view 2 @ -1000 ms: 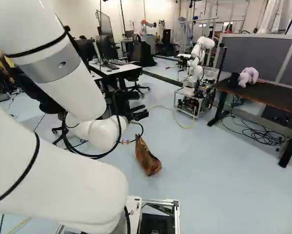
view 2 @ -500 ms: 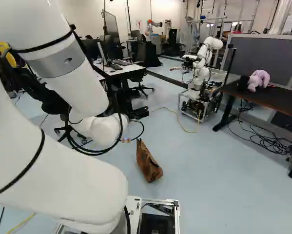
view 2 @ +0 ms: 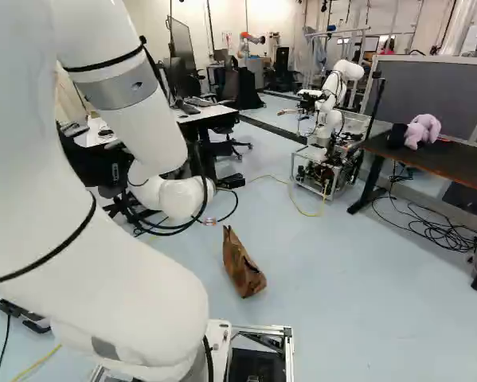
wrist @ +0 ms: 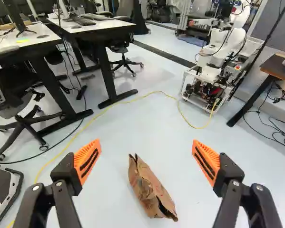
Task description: Pick up the bag on the ground and place it on the table
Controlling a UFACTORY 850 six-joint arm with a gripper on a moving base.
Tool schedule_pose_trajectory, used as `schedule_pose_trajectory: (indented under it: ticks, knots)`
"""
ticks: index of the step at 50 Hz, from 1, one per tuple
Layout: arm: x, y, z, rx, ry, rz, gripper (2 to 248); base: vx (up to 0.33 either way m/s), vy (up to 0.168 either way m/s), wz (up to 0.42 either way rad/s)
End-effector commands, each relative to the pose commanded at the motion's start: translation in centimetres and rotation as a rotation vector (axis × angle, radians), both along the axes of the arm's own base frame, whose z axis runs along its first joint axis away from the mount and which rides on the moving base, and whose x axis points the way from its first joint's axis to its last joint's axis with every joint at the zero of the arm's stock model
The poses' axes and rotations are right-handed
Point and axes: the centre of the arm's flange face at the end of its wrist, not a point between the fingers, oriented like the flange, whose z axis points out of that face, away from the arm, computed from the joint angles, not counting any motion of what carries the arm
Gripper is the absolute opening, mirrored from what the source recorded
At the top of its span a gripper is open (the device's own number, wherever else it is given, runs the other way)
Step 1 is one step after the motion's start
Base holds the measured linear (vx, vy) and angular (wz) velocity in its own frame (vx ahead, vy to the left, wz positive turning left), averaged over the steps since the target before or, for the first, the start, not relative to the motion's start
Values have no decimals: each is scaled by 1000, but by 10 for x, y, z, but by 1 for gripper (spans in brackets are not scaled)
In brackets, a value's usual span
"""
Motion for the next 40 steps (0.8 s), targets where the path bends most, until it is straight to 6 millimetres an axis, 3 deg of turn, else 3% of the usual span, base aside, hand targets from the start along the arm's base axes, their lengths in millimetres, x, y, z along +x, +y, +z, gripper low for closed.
schedule_pose_trajectory:
  ticks: [40]
  knots:
    - [86, -10, -46, -15, 207, 15, 247, 0, 0, 0]
